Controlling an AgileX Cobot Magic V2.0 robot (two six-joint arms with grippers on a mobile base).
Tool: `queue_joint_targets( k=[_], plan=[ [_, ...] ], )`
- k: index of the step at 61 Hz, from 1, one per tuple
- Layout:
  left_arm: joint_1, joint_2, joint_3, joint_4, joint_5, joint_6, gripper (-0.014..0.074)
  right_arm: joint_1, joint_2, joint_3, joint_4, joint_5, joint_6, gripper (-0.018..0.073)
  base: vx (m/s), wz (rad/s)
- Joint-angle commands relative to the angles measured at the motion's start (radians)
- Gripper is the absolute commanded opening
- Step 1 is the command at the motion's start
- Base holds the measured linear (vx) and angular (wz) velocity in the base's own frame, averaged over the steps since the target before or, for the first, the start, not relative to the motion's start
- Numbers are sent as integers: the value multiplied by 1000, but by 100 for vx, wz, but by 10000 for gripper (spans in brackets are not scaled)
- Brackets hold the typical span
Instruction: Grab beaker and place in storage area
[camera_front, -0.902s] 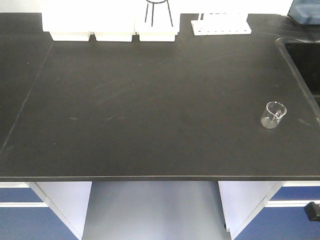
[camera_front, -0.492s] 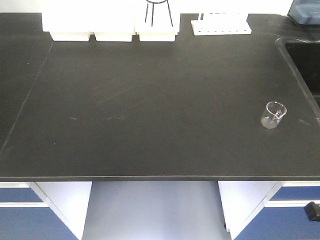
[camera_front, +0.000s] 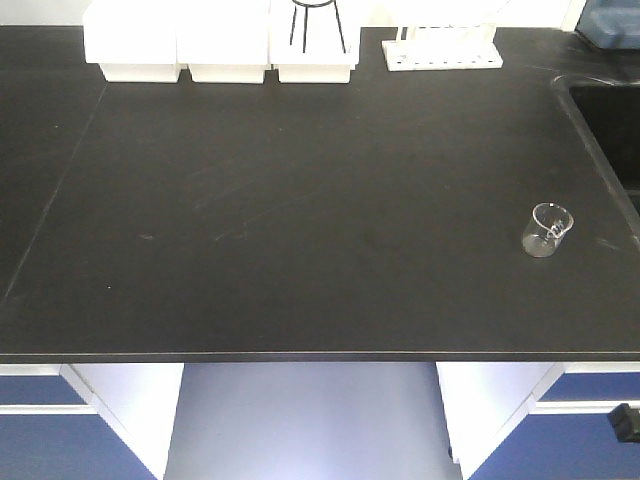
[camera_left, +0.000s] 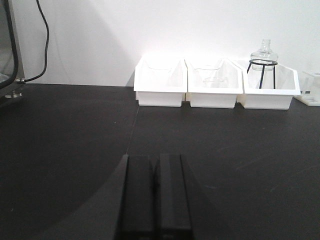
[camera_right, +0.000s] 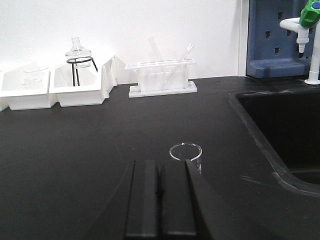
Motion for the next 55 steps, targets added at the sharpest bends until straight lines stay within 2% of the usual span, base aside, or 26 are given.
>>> queue_joint_targets(
  k=[1,13,17,18,20,26,32,37,48,55],
  plan=[
    [-6,-19,22,-6,-85,-7,-8,-2,-13,10,-7,-76,-8,-8,0,0],
    [-6,-19,22,-6,-85,-7,-8,-3,-13,10,-2,-137,-3,-8,0,0],
    [-6,-19,22,-6,-85,-7,-8,-3,-11,8,17,-233,16,-6,0,0],
    [-6,-19,22,-6,-85,-7,-8,-3,-10,-14,13,-378,18,-5,0,0],
    [-6,-19,22,-6,-85,-7,-8,-3,-3,-41,4,-398,18,-4,0,0],
    [-6,-19,22,-6,-85,-7,-8,-3,43,-165,-59,-337,16,-4,0,0],
    [-6,-19,22,-6,-85,-7,-8,-3,162,-308,-183,-244,-27,-4,0,0],
    [-6,-19,22,-6,-85,-7,-8,-3,272,-369,-250,-249,-33,-4,0,0],
    [-6,-19,22,-6,-85,-7,-8,-3,537,-314,-248,-389,-33,-4,0,0],
    [-6,-19,22,-6,-85,-7,-8,-3,702,-211,-165,-601,-29,-1,0,0]
  ],
)
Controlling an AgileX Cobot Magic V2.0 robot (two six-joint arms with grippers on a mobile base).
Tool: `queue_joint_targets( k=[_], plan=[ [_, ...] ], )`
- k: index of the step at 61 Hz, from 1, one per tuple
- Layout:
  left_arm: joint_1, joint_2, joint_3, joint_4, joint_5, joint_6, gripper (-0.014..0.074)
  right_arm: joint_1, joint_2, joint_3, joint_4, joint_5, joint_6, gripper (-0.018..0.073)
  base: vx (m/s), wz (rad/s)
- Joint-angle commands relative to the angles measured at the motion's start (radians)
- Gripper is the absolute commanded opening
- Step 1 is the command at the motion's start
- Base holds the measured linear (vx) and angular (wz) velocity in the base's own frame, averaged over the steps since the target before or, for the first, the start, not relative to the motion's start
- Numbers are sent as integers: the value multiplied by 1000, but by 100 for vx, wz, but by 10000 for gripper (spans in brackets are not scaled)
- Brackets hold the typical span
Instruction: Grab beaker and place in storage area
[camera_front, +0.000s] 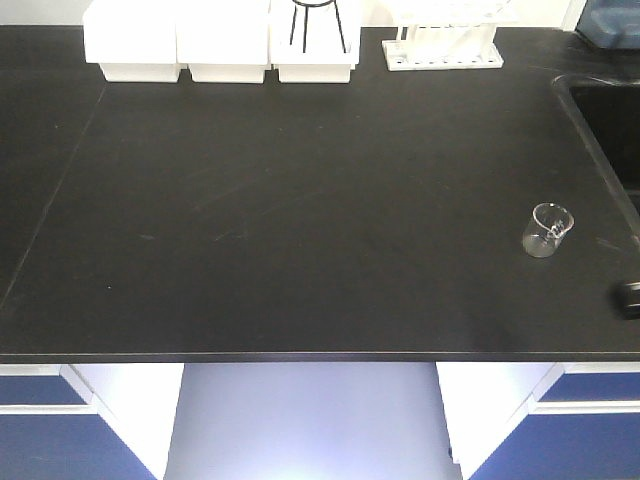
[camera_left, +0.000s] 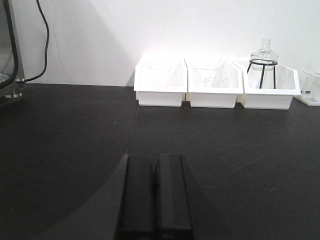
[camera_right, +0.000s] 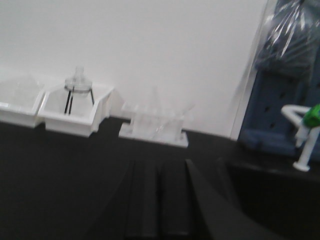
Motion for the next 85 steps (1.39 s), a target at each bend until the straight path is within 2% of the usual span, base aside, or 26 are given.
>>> queue_joint_targets(
  k=[1,8,16,24,35,44,59,85],
  plan=[
    [-6,-19,22,-6,-85,-7,-8,-3,143,49,67,-253,-6,0,0,0],
    [-6,-19,22,-6,-85,-7,-8,-3,311,110,180,-429,-44,15,0,0],
    [-6,-19,22,-6,-85,-7,-8,-3,469,93,239,-469,-77,82,0,0],
    [-6,-19,22,-6,-85,-7,-8,-3,628,59,239,-509,-90,229,0,0],
    [-6,-19,22,-6,-85,-7,-8,-3,785,57,259,-697,-89,472,0,0],
    [-6,-19,22,-6,-85,-7,-8,-3,908,57,286,-775,-91,587,0,0],
    [-6,-19,22,-6,-85,-7,-8,-3,1116,45,296,-974,-85,592,0,0],
    [-6,-19,22,-6,-85,-7,-8,-4,1399,-173,301,-1009,-82,592,0,0]
  ],
)
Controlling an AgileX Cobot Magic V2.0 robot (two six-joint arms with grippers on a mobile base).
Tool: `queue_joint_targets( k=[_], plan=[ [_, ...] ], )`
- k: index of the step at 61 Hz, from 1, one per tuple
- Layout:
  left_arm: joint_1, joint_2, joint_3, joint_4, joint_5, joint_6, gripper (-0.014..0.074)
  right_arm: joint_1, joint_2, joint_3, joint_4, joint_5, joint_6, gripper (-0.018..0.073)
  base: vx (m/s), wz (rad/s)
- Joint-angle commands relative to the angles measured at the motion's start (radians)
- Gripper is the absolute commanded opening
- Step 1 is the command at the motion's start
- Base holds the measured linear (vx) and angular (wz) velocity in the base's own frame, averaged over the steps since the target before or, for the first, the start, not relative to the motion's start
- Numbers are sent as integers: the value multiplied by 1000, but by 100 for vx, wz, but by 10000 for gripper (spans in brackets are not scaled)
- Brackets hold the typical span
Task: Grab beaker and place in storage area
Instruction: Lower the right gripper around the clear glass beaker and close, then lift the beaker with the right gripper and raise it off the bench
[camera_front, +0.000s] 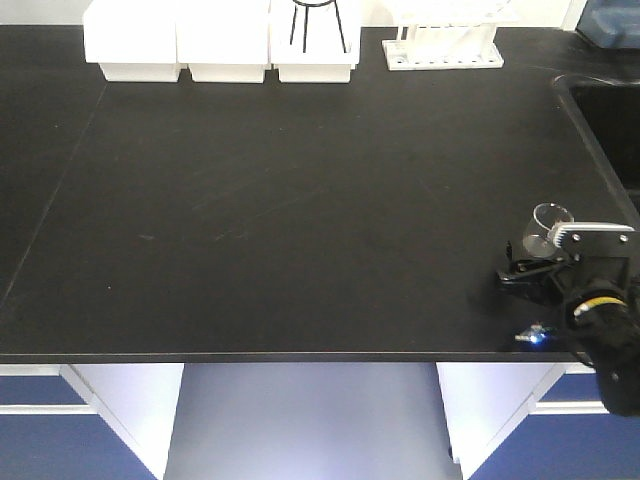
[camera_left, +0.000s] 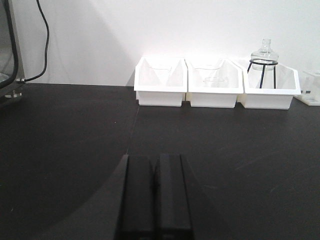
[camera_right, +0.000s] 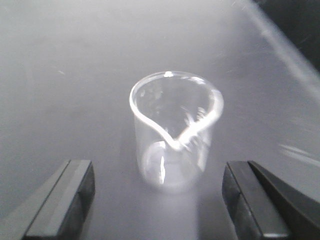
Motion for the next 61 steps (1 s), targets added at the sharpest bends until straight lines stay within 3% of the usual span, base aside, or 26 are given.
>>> queue_joint_targets(
  k=[1,30,44,53,61],
  plan=[
    [-6,-19,22,-6,-85,-7,-8,-4,18,-55,3,-115,-1,592,0,0],
    [-6,-19,22,-6,-85,-7,-8,-5,166,-192,21,-114,13,585,0,0],
    [-6,-19,22,-6,-85,-7,-8,-5,171,-213,25,-120,5,534,0,0],
    [-6,-19,22,-6,-85,-7,-8,-5,171,-209,24,-119,5,397,0,0],
    [-6,-19,22,-6,-85,-7,-8,-5,171,-209,8,-119,5,172,0,0]
  ],
)
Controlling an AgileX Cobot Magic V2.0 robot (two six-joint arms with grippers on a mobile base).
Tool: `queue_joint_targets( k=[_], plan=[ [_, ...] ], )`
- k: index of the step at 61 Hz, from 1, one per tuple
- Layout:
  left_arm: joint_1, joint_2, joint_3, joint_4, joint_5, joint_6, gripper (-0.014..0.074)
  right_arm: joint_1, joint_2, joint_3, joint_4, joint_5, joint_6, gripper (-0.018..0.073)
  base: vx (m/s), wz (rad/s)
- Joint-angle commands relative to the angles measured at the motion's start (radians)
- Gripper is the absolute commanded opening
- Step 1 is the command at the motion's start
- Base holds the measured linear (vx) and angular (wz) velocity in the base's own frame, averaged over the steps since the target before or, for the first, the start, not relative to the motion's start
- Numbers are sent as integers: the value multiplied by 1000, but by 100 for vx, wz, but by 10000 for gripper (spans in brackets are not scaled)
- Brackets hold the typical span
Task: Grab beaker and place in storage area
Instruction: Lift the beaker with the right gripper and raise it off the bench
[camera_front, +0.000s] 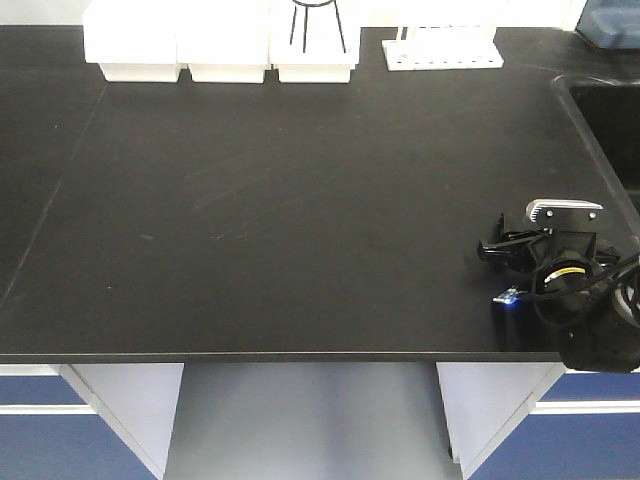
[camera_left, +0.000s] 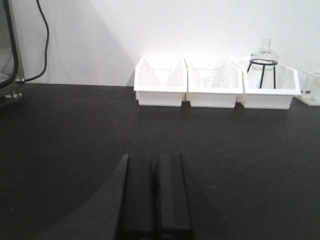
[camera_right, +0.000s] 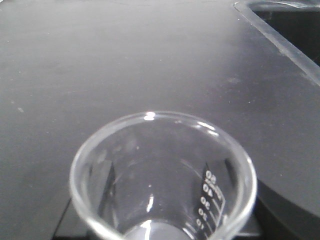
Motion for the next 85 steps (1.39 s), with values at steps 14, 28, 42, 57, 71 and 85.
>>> queue_joint_targets(
  k=[14,28,42,57,71,85],
  plan=[
    [-6,-19,22,-6,-85,-7,-8,-3,-101,-2,-76,-7,0,-11,0,0],
    [-6,-19,22,-6,-85,-7,-8,-3,-348,-2,-178,221,2,-9,0,0],
    [-6,-19,22,-6,-85,-7,-8,-3,-656,-2,-324,544,121,-8,0,0],
    [-6,-19,22,-6,-85,-7,-8,-3,-1000,-2,-414,804,207,-8,0,0],
    [-6,-19,22,-6,-85,-7,-8,-3,-1279,86,-460,975,240,-8,0,0],
    [-6,-19,22,-6,-85,-7,-8,-3,-1520,220,-456,1077,269,-8,0,0]
  ],
)
